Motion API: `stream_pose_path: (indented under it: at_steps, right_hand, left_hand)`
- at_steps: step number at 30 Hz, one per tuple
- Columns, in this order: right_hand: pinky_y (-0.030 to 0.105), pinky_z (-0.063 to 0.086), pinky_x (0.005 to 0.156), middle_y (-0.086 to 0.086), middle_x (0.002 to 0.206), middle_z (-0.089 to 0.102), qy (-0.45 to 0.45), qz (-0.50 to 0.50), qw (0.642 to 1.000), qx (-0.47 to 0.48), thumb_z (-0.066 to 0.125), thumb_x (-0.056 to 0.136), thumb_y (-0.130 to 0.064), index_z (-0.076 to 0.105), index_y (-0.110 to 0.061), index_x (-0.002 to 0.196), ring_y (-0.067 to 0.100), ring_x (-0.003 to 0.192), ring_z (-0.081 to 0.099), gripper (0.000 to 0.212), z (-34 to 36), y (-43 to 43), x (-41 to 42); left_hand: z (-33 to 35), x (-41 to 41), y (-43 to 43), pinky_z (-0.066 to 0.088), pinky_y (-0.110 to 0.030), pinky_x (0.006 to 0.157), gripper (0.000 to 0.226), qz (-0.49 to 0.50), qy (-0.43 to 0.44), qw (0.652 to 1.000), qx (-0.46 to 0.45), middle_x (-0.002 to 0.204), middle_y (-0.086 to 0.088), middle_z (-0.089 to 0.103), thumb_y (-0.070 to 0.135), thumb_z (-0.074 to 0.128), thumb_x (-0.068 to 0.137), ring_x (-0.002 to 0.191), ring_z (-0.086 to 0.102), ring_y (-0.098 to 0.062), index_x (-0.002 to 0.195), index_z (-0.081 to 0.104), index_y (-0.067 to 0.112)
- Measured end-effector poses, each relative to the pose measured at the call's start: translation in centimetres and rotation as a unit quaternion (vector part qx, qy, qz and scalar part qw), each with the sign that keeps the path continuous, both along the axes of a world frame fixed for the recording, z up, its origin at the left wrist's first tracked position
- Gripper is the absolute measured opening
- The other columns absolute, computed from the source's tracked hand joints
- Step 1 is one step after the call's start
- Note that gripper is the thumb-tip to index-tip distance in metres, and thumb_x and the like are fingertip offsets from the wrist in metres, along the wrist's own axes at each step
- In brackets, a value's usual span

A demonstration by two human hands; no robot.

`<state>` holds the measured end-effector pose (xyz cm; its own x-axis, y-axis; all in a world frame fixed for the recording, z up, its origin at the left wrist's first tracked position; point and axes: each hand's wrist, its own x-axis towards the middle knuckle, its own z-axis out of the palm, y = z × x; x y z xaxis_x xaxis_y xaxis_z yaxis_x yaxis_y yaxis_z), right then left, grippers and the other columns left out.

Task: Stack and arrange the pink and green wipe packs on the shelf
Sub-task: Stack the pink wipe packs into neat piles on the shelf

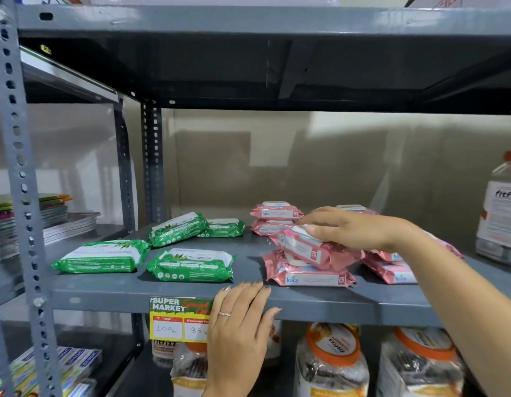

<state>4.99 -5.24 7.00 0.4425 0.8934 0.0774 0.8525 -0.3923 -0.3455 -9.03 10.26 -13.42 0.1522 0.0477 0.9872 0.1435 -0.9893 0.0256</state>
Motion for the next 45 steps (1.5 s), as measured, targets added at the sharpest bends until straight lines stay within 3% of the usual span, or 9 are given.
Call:
stream_pose_path:
  at_steps: [4,8,13,15,20,25,31,37,45]
  right_hand:
    - [0.027,0.034,0.101,-0.023,0.139,0.040,0.040,0.023,0.999,0.007,0.051,0.094,-0.040,0.048,-0.049,0.132,0.005,0.124,0.041,0.039,0.5,-0.7,0.0]
    - [0.038,0.037,0.103,-0.005,0.111,0.050,-0.101,-0.020,0.994,0.030,0.045,0.080,-0.069,0.054,-0.046,0.123,0.018,0.110,0.047,0.050,-0.2,0.8,-0.1]
    - [0.028,0.028,0.106,-0.026,0.141,0.033,0.072,0.043,0.996,-0.029,0.050,0.092,-0.046,0.040,-0.048,0.138,0.001,0.128,0.033,0.046,0.7,-0.6,0.0]
    - [0.027,0.029,0.105,-0.026,0.139,0.036,0.058,0.048,0.997,-0.024,0.053,0.094,-0.037,0.043,-0.049,0.136,0.001,0.126,0.036,0.045,0.6,-0.9,0.2]
    - [0.037,0.035,0.108,-0.007,0.133,0.043,-0.056,-0.007,0.998,0.009,0.051,0.082,-0.065,0.045,-0.048,0.134,0.017,0.127,0.045,0.055,-0.2,0.7,0.1]
    - [0.020,0.027,0.102,-0.024,0.155,0.016,0.074,0.068,0.993,-0.069,0.054,0.093,-0.038,0.029,-0.052,0.142,0.000,0.134,0.025,0.057,0.4,-0.4,0.4]
    - [0.037,0.038,0.107,-0.008,0.148,0.034,-0.095,0.006,0.995,-0.005,0.056,0.088,-0.049,0.036,-0.047,0.141,0.016,0.130,0.043,0.057,-1.0,1.1,-0.5]
    - [0.040,0.039,0.105,-0.001,0.147,0.038,-0.145,-0.056,0.988,-0.025,0.052,0.085,-0.060,0.036,-0.043,0.143,0.025,0.129,0.046,0.063,-0.9,1.1,-2.0]
    - [0.044,0.041,0.104,0.002,0.158,0.017,-0.185,-0.087,0.977,-0.058,0.038,0.088,-0.065,0.006,-0.046,0.149,0.036,0.131,0.044,0.071,-2.2,2.3,-1.9]
  left_hand:
    - [-0.1,0.0,0.0,0.041,-0.041,0.103,0.032,-0.003,0.008,1.000,-0.008,0.113,0.001,0.069,0.036,0.055,0.096,0.110,0.058,-0.017,0.108,0.072,0.012]
    - [-0.1,0.0,0.0,0.039,-0.040,0.105,0.032,-0.004,0.017,1.000,-0.019,0.115,0.002,0.068,0.036,0.055,0.095,0.111,0.058,-0.017,0.111,0.072,0.014]
    - [-0.1,0.0,0.0,0.038,-0.040,0.106,0.031,-0.006,0.015,1.000,-0.017,0.114,0.002,0.069,0.035,0.055,0.095,0.111,0.058,-0.016,0.110,0.072,0.013]
    - [-0.1,0.0,0.0,0.036,-0.038,0.108,0.031,-0.008,0.013,1.000,-0.017,0.114,0.001,0.069,0.035,0.055,0.095,0.111,0.057,-0.016,0.110,0.072,0.013]
    - [-0.1,-0.1,-0.2,0.034,-0.037,0.109,0.032,-0.009,0.016,1.000,-0.019,0.114,0.001,0.069,0.034,0.055,0.095,0.112,0.057,-0.015,0.111,0.071,0.013]
    - [-0.1,-0.1,-0.2,0.034,-0.037,0.110,0.033,-0.012,0.018,0.999,-0.024,0.115,0.001,0.068,0.035,0.054,0.095,0.112,0.057,-0.015,0.112,0.071,0.013]
    - [-0.1,0.0,-0.1,0.033,-0.035,0.110,0.032,-0.012,0.015,1.000,-0.022,0.114,0.001,0.069,0.035,0.056,0.094,0.112,0.056,-0.015,0.112,0.071,0.013]
    - [0.2,-0.3,-0.4,0.029,-0.031,0.112,0.031,-0.017,0.022,0.999,-0.036,0.114,0.003,0.068,0.036,0.055,0.095,0.113,0.054,-0.013,0.112,0.071,0.015]
    - [1.5,-2.6,0.3,0.036,-0.034,0.109,0.040,-0.038,0.090,0.994,-0.048,0.129,0.010,0.062,0.050,0.058,0.095,0.124,0.053,-0.006,0.116,0.070,0.018]
